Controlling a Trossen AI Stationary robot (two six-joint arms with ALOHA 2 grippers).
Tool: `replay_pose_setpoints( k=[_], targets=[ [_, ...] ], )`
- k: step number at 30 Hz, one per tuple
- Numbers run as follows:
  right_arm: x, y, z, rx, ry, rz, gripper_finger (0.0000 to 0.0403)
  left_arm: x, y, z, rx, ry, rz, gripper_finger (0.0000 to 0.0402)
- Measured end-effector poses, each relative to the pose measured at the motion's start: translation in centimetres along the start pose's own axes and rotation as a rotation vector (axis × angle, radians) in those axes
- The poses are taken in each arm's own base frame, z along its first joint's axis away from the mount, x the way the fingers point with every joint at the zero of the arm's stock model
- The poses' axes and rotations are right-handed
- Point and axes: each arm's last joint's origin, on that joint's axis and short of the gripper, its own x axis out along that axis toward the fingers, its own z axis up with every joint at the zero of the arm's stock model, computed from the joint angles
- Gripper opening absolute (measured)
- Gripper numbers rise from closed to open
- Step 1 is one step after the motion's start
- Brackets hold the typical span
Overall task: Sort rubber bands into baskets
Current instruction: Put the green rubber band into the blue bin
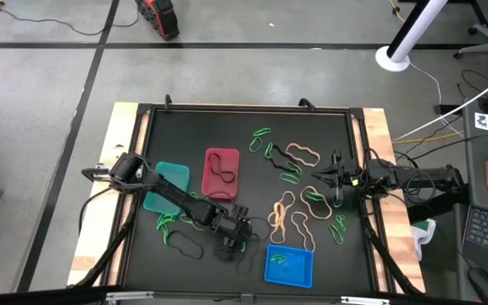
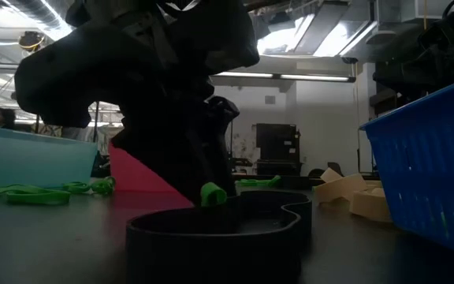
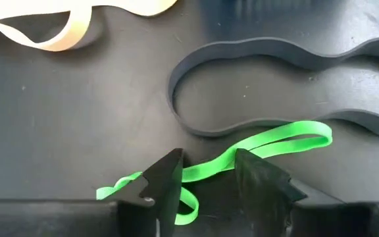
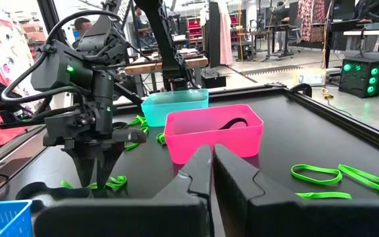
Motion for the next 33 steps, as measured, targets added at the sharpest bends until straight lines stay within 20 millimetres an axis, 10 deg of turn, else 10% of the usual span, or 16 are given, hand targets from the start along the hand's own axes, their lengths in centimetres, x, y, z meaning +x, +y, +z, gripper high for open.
replay_pose_setpoints(
  k=[11, 33],
  targets=[
    [0.0, 0.0, 0.0, 0.000, 0.000, 0.000, 0.0019, 0.0, 0.0, 0.0, -0.032, 0.004, -0.012, 0.0008],
    [0.0, 0.0, 0.0, 0.000, 0.000, 0.000, 0.0019, -0.6, 0.0, 1.0, -0.144, -0.030, -0.006, 0.0001]
  ],
)
